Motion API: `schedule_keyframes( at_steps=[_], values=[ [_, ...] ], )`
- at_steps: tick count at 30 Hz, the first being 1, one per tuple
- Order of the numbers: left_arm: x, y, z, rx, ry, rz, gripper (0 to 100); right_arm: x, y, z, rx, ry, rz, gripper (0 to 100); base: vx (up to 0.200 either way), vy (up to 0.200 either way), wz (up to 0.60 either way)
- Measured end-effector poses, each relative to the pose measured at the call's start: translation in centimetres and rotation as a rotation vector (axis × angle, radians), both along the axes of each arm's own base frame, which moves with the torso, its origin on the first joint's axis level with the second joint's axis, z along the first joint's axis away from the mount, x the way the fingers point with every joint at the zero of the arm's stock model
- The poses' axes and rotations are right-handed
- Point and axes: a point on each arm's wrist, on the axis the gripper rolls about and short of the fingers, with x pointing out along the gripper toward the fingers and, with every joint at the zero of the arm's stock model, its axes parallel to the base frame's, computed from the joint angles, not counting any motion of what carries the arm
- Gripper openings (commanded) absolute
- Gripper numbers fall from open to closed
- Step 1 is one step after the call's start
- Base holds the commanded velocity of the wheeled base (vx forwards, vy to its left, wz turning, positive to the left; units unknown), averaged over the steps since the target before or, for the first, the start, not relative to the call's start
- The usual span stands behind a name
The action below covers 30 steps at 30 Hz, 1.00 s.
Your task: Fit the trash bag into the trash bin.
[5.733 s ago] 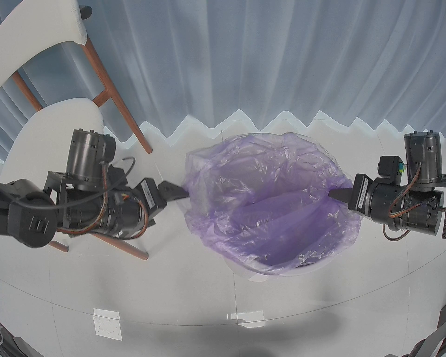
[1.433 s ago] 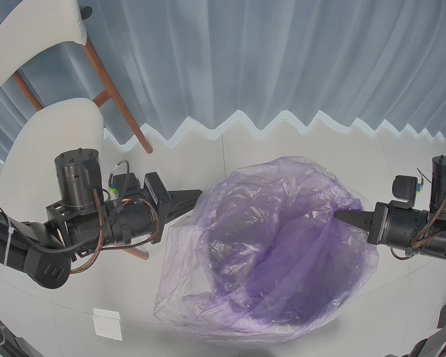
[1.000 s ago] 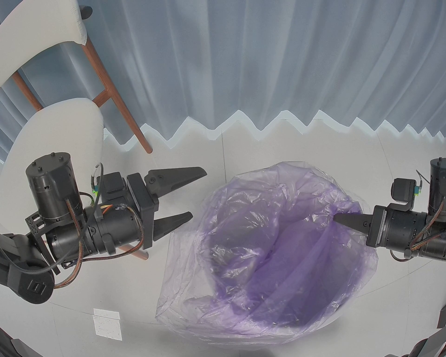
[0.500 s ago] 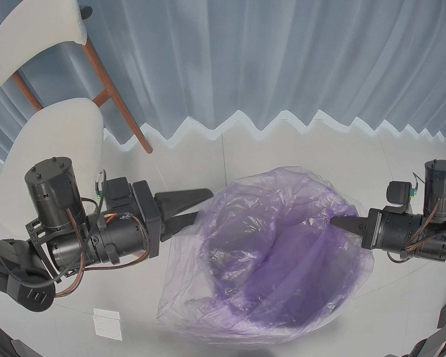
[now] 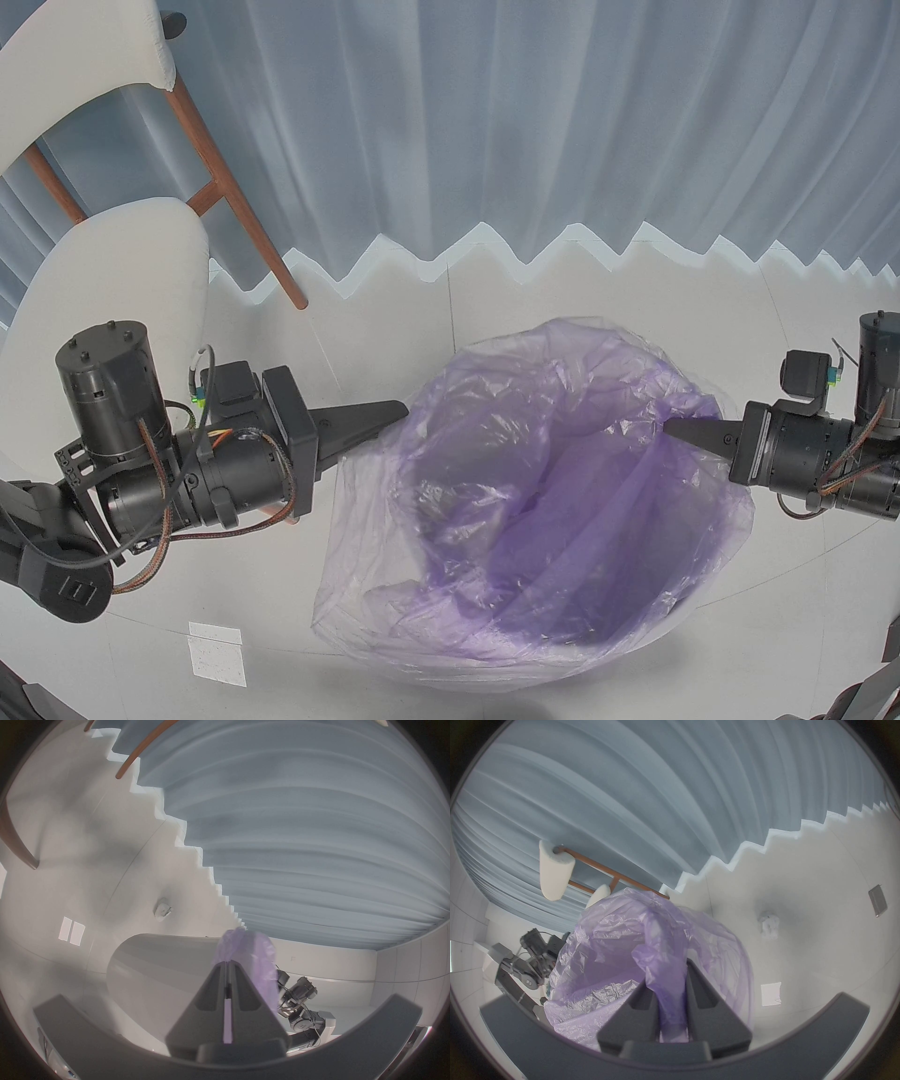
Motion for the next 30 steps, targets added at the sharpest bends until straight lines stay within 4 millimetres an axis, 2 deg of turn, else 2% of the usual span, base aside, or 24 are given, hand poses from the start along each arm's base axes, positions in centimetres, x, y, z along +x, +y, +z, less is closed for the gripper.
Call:
schedule_keyframes(
  at_steps=[13,23,24,30],
  values=[
    [1.9,-0.5,-1.5,0.032,0.03,0.017,0,-0.9,-0.3,1.2,0.105,-0.006,0.053,0,0.0,0.0,0.0],
    [2.3,-0.7,-2.4,0.043,0.042,0.04,0,-0.9,-0.3,1.7,0.139,-0.038,0.056,0,0.0,0.0,0.0],
    [2.2,-0.6,-2.4,0.042,0.041,0.04,100,-0.9,-0.3,1.7,0.139,-0.038,0.055,0,0.0,0.0,0.0],
    [1.5,0.0,-1.8,0.038,0.023,0.081,100,-0.7,-0.4,1.6,0.136,-0.036,0.04,0,0.0,0.0,0.0]
  ],
)
